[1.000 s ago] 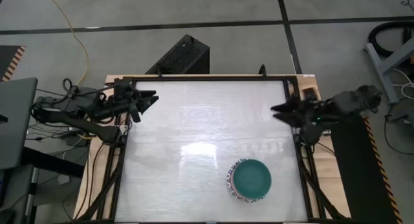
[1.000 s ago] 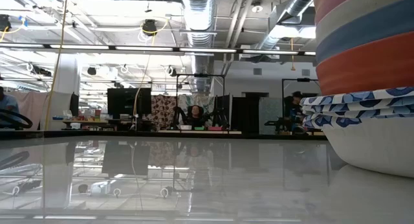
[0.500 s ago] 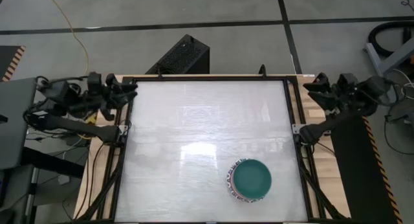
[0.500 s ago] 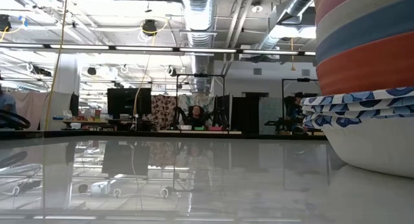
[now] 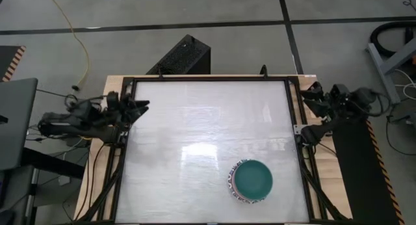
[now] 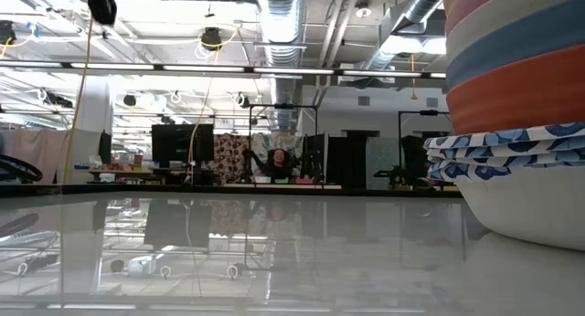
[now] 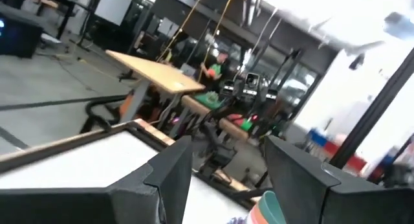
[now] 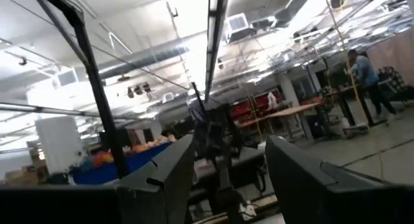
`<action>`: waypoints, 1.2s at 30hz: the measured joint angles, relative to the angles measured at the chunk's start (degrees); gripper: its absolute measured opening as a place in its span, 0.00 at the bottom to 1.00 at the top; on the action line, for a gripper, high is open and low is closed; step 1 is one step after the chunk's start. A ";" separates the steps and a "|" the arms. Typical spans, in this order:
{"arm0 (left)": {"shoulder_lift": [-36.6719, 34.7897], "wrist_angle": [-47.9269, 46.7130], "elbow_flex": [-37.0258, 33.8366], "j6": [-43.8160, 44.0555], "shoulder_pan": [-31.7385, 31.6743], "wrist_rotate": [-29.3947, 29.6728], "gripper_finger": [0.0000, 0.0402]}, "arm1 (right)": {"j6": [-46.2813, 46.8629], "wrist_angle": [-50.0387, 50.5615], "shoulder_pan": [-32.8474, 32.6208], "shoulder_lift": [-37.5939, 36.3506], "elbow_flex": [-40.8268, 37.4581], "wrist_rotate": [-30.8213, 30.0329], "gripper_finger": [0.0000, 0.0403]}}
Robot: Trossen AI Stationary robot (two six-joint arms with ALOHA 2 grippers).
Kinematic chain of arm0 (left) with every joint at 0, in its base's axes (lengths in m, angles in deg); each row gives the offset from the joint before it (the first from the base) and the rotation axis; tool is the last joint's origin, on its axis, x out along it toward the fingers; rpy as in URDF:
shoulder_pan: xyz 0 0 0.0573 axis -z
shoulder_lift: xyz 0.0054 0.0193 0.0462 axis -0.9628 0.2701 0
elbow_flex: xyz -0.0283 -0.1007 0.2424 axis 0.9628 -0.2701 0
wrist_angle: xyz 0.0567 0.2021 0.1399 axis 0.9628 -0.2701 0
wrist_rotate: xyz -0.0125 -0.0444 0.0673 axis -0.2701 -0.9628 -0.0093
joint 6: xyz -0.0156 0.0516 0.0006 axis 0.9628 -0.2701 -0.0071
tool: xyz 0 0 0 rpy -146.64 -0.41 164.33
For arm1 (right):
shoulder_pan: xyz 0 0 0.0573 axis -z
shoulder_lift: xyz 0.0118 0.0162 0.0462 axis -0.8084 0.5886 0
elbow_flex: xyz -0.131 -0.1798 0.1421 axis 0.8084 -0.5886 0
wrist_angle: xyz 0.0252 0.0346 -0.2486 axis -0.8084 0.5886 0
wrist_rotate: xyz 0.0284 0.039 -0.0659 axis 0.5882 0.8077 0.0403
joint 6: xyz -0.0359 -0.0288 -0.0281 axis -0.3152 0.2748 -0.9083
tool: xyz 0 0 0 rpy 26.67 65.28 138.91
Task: Nest bowls inside each other
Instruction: Return to Home Position
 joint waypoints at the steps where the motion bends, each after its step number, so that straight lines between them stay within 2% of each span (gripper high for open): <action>1: -1.57 2.12 -2.75 0.91 0.00 0.09 0.46 | 0.08 -0.14 -0.06 -0.01 -0.34 -0.33 0.52; 3: -5.02 6.19 -8.80 2.69 -0.01 0.22 0.46 | 0.04 -0.90 -0.20 -0.11 -1.43 -2.64 0.52; 9: -15.75 16.45 -22.94 5.98 -0.01 0.53 0.46 | 1.46 -0.67 0.35 -0.11 -3.97 -2.69 0.52; 13: -16.07 22.47 -29.30 8.37 -0.07 0.39 0.46 | 4.63 -0.37 0.51 -0.09 -5.67 -1.95 0.52; 15: -15.43 23.54 -30.52 10.55 -0.09 0.47 0.46 | 5.97 -1.33 0.76 -0.11 -7.06 -1.79 0.52; 17: -15.79 19.51 -30.50 11.95 -0.12 0.74 0.46 | 6.83 -2.52 1.18 -0.09 -8.91 -1.59 0.52; 24: -16.22 17.71 -30.52 9.69 -0.17 1.77 0.46 | 7.14 -11.42 3.24 -0.11 -18.18 -1.07 0.52; 28: -16.22 16.20 -30.52 9.14 -0.35 2.18 0.46 | 4.69 -20.40 4.79 -0.07 -25.58 5.95 0.52; 32: -16.22 12.80 -30.55 9.16 -0.85 2.22 0.46 | 4.60 -30.33 6.51 -0.09 -33.40 7.58 0.52; 36: -16.17 7.91 -30.55 9.90 -1.79 2.21 0.46 | 4.82 -27.58 8.88 0.03 -33.95 8.08 0.52</action>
